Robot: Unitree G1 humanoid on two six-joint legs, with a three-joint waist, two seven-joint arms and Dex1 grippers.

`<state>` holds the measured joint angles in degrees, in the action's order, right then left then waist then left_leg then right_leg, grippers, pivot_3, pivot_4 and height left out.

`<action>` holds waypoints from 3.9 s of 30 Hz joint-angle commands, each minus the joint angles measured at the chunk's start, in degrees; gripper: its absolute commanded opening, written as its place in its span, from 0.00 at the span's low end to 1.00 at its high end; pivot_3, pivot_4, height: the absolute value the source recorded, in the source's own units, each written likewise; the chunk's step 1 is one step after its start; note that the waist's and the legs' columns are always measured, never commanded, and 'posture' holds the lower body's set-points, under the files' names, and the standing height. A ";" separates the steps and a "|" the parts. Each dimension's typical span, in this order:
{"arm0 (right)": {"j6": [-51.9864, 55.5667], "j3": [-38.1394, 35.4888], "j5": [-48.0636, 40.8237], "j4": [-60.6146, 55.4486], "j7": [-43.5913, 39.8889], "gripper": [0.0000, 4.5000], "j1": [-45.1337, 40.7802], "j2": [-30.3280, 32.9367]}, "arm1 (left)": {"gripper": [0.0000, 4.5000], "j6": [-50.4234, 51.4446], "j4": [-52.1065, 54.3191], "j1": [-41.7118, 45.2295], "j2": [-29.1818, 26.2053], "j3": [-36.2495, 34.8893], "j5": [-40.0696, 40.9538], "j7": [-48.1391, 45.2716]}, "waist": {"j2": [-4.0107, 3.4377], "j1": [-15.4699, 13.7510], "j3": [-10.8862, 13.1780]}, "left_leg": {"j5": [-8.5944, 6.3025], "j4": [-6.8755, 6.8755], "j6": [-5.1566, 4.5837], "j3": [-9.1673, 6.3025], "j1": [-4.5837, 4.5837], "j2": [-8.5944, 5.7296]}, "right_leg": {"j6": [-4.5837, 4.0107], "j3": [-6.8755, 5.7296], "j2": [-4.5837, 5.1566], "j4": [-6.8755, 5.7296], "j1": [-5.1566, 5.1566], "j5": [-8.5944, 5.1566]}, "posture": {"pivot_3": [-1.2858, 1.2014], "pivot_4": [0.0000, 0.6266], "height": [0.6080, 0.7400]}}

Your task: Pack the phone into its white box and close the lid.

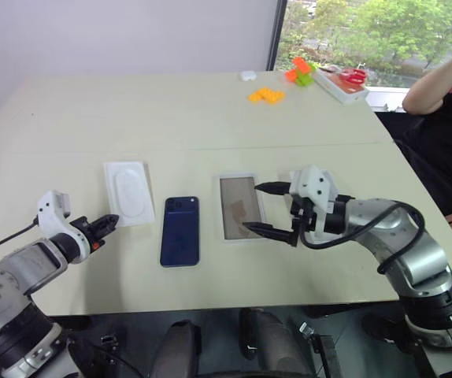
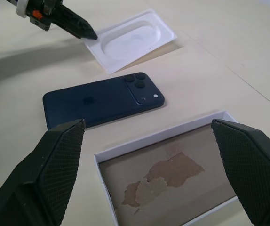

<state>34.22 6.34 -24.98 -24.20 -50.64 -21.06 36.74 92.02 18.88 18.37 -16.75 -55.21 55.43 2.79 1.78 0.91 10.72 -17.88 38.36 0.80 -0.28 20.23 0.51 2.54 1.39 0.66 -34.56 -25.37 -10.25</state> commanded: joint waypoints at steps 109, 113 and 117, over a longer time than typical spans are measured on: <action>20.95 13.40 18.98 26.64 21.05 0.01 -24.48 -16.77 | 1.00 -67.25 19.36 -38.15 -33.13 35.18 -17.41 -38.53 | -0.15 0.27 0.19 | 0.25 -0.19 0.42 0.15 1.18 0.10 | -0.27 0.01 0.03 0.26 -1.18 0.00 | 0.52 0.24 1.00; 22.57 14.49 18.76 25.60 19.55 0.01 -23.68 -16.64 | 1.00 -66.64 19.63 -37.67 -32.01 34.94 -18.23 -39.04 | -0.15 0.28 0.18 | 0.24 -0.19 0.42 0.14 1.15 0.15 | -0.09 -0.01 -0.01 0.23 -1.18 0.10 | 0.52 0.24 1.00; 24.04 15.13 18.31 24.18 18.34 0.01 -22.94 -16.64 | 1.00 -66.05 19.82 -37.13 -31.04 34.99 -18.73 -39.17 | -0.15 0.38 0.18 | 0.25 -0.19 0.42 0.14 1.12 0.19 | -0.08 -0.01 -0.03 0.20 -1.17 0.11 | 0.52 0.24 1.00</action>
<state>57.62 21.10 -6.42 2.24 -31.68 -43.98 20.30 25.98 36.90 -19.27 -48.07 -18.91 36.86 -36.07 1.63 1.29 10.89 -17.64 38.17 1.22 -0.14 21.36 0.71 2.46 1.38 0.63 -34.36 -26.54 -10.14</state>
